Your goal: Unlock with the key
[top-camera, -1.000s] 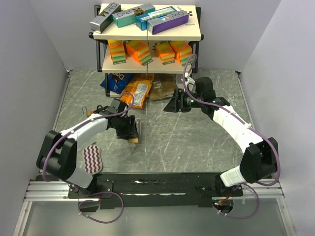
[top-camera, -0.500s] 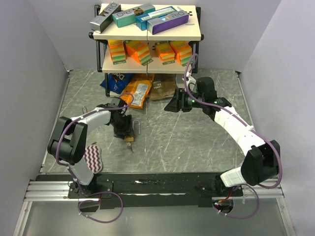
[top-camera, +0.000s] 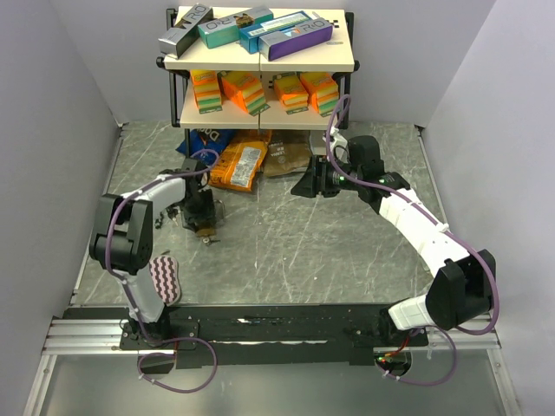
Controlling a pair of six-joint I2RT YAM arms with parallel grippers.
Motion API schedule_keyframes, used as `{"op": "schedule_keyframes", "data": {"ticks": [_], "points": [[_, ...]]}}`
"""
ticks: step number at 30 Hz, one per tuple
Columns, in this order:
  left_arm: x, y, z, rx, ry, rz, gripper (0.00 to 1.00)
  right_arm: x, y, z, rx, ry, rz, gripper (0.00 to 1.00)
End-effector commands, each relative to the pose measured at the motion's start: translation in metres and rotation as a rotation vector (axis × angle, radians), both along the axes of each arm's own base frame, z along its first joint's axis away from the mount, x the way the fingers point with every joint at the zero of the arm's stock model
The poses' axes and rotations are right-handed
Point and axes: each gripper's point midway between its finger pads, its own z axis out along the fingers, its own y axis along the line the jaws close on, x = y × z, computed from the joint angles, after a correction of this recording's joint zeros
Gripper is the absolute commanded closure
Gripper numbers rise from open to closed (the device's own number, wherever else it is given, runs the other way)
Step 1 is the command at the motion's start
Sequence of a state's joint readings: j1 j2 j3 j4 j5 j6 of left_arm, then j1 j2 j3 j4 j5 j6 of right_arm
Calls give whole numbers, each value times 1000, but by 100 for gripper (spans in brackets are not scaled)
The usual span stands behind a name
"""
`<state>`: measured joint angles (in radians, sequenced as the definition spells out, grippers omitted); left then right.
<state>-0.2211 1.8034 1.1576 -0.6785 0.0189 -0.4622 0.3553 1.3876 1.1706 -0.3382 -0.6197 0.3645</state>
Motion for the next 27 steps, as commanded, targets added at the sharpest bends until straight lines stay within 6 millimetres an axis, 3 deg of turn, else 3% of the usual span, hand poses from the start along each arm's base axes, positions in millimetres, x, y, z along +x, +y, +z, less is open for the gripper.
{"op": "schedule_keyframes", "data": {"ticks": [1, 7, 16, 21, 24, 25, 27], "points": [[18, 33, -23, 71, 15, 0, 99, 0, -7, 10, -7, -43, -14, 31], [32, 52, -28, 82, 18, 15, 99, 0, -11, 11, -20, -54, -26, 31], [64, 60, -28, 113, -1, -2, 98, 3, -8, 19, -11, -63, -19, 31], [70, 64, -30, 123, 0, 33, 93, 2, -11, 22, -16, -74, -28, 31], [72, 62, -25, 111, -11, 45, 79, 0, -13, 25, -17, -80, -35, 31], [73, 61, -21, 108, -23, 46, 66, 0, -14, 27, -15, -86, -36, 31], [76, 60, -13, 99, -44, 50, 54, 1, -16, 29, -18, -90, -46, 31]]}}
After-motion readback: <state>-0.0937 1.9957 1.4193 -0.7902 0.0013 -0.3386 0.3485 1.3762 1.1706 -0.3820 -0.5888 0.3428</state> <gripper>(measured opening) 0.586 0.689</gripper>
